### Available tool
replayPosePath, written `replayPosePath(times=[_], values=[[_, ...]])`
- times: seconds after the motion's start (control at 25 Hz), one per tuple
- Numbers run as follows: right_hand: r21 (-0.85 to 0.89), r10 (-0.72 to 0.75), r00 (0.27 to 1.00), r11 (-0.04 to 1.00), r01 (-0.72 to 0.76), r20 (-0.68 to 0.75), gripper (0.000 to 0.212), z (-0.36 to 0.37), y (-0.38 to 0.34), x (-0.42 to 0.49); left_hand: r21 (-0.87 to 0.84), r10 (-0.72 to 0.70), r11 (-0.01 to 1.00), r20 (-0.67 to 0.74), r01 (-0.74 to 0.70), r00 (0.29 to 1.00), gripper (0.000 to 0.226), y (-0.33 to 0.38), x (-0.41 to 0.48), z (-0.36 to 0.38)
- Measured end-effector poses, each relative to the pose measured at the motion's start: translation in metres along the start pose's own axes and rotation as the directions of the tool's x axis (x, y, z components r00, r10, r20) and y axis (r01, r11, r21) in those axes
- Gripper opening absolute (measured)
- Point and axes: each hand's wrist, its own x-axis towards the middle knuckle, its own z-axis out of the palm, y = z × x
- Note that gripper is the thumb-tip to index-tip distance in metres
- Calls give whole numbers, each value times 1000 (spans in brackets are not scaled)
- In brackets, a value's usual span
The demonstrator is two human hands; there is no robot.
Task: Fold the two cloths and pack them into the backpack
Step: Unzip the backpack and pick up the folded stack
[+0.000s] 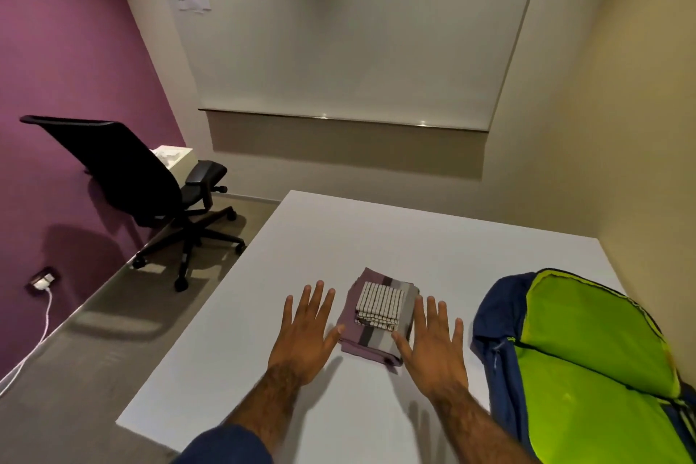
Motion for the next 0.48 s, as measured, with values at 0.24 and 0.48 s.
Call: replayPosePath(times=[0.24,0.48], values=[[-30,277,951,961,-276,136,102,35,-16,19,-2,183,983,54,-183,982,77,-9,73,5],[-29,515,816,849,-527,261,112,102,-47,65,-44,425,905,80,-423,902,72,-23,180,57]])
